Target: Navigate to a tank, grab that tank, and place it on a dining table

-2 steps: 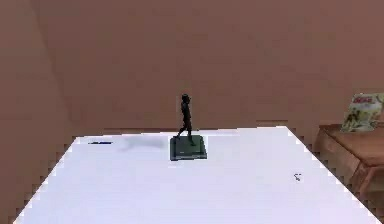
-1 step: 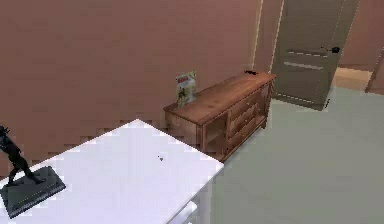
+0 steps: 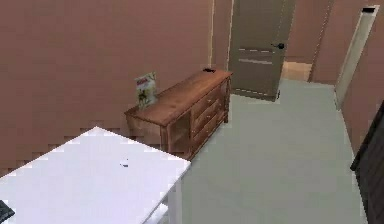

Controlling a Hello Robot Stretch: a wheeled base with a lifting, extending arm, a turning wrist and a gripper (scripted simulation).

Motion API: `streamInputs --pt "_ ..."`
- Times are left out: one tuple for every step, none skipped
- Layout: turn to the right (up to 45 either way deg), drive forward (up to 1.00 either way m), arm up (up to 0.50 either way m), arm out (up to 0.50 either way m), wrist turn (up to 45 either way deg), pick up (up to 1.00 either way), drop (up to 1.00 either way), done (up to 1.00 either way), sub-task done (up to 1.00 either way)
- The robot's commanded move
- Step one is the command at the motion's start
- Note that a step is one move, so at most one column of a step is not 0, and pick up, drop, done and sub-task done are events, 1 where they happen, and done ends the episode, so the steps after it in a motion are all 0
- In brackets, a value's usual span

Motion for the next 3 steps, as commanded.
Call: streamInputs --pt "0.0 0.2 0.0 0.0 0.0 0.0 0.0 0.0 0.0" --pt "-45.0 0.0 0.0 0.0 0.0 0.0 0.0 0.0 0.0" --pt "-45.0 0.0 0.0 0.0 0.0 0.0 0.0 0.0 0.0"
